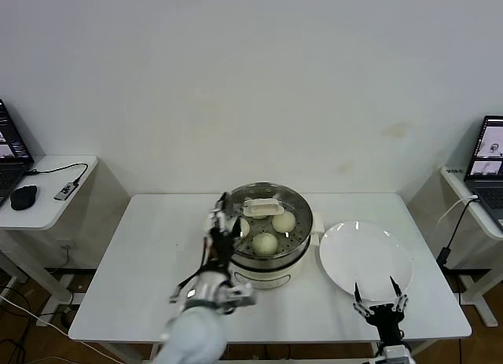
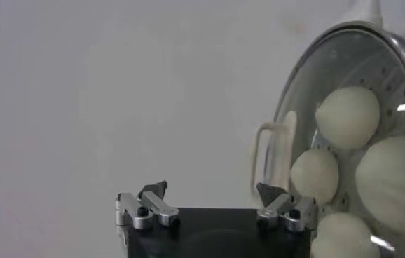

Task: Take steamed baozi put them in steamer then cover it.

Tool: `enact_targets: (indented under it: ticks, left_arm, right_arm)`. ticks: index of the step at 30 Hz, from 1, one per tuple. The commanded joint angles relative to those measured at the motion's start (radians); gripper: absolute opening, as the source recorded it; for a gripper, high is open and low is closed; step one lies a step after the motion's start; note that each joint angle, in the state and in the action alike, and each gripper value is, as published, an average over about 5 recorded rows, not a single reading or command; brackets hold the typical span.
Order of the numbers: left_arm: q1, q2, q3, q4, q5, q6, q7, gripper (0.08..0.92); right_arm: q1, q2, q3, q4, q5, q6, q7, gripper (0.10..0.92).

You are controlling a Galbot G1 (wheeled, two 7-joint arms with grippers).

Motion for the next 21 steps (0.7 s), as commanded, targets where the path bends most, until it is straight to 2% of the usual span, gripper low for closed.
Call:
enact_targets:
  ticks: [1,4,9,15,21]
  left_arm:
    - [0.469,0.109,-0.530,0.004,-1.156,-0.727,-0.304,0.823]
    - [0.537,0.097,-0.579,0.073,-1.335,-0.787,-0.302,0.823]
    - [0.600,0.074,-0.597,0.105,-1.442,-0.777,-0.297,0.823]
    - [0.622,0.021,-0.613,0.114,-1.386,-0.770,-0.290,0.823]
    - [0.617,-0.002,-0.624,0.135,-1.333,-0.738,-0.269,0.823]
  right_arm:
    - [-0.038,-0.055,-0.059,0.025,0.136,0.020,-0.004,0.823]
    - [-0.065,-0.096,-0.085,0.033,0.185,0.031,-0.013,0.823]
    - [-0.117,-0.164,-0.113,0.038,0.280,0.045,-0.034,0.823]
    - [-0.161,-0.199,-0.125,0.042,0.313,0.052,-0.050,0.823]
    - [-0.164,-0.199,-0.146,0.045,0.309,0.050,-0.051,0.823]
